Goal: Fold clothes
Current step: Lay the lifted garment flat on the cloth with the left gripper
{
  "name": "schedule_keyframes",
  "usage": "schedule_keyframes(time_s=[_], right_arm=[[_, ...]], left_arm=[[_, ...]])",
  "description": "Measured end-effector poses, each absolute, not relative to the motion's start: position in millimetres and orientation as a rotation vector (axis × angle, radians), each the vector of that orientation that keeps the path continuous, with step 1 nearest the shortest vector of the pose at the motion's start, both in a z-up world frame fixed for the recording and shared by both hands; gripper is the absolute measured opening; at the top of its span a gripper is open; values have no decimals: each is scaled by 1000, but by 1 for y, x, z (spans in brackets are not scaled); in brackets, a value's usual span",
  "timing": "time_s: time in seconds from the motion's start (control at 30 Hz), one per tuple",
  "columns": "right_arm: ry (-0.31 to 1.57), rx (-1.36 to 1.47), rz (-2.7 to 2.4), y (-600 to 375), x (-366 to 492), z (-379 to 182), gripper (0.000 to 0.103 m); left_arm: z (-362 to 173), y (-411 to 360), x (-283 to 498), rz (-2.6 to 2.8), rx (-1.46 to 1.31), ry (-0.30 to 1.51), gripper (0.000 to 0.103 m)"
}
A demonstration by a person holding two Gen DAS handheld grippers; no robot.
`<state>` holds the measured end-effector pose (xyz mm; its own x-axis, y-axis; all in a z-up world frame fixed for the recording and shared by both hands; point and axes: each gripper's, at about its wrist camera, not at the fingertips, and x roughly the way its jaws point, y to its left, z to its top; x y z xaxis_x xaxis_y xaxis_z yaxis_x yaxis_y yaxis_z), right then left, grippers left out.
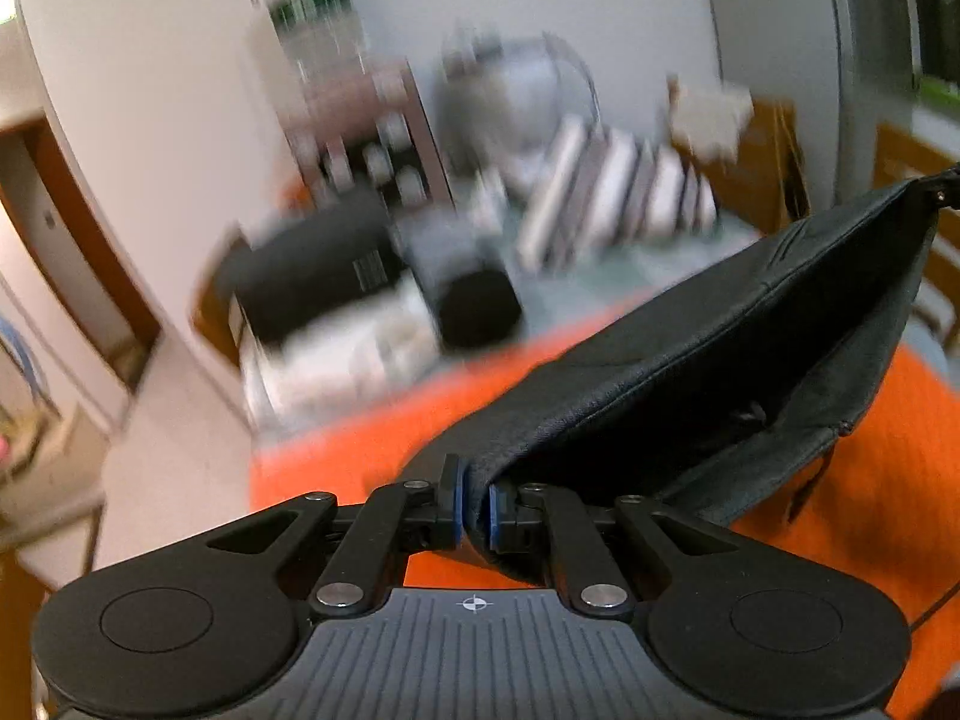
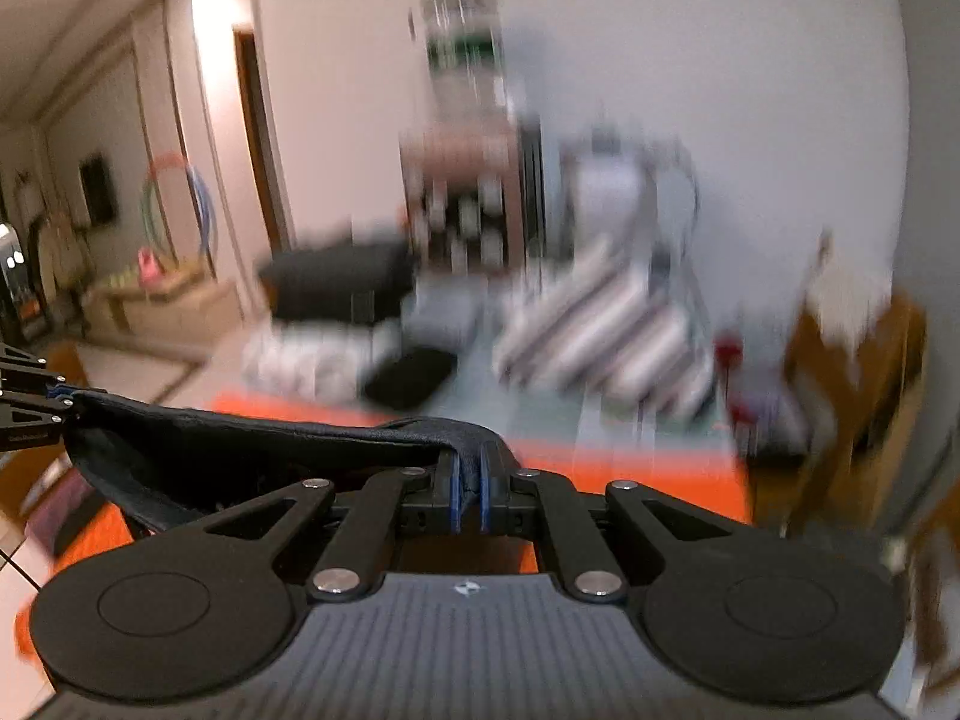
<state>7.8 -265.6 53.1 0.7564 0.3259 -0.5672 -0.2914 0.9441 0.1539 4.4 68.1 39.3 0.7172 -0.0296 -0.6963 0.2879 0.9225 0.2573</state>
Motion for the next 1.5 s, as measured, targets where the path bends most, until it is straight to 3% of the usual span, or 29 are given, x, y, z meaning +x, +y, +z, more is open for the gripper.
schedule_keyframes(time_s=[0.13, 0.3, 0.5, 0.6, 0.87, 1.03, 1.33, 1.5], right_arm=[[759, 21, 320, -260, -37, -5, 7], [830, 10, 323, -265, -94, -41, 7], [897, -18, 418, -270, -128, -81, 11], [932, -63, 489, -275, -138, -86, 17], [899, -51, 661, -294, -142, -43, 19], [849, -39, 667, -277, -117, -39, 19], [1029, -159, 688, -259, -106, -116, 19], [995, -129, 716, -268, -94, -96, 19]], left_arm=[[-16, 57, -49, -213, 439, 828, 11], [-45, 53, -105, -289, 522, 839, 12], [-81, 62, -138, -381, 460, 883, 23], [-89, 75, -153, -424, 383, 930, 24], [-54, 119, -152, -347, -63, 942, 23], [-67, 97, -124, -354, -85, 930, 23], [-117, 80, -114, -327, -23, 1072, 22], [-106, 80, -110, -298, -57, 1074, 24]])
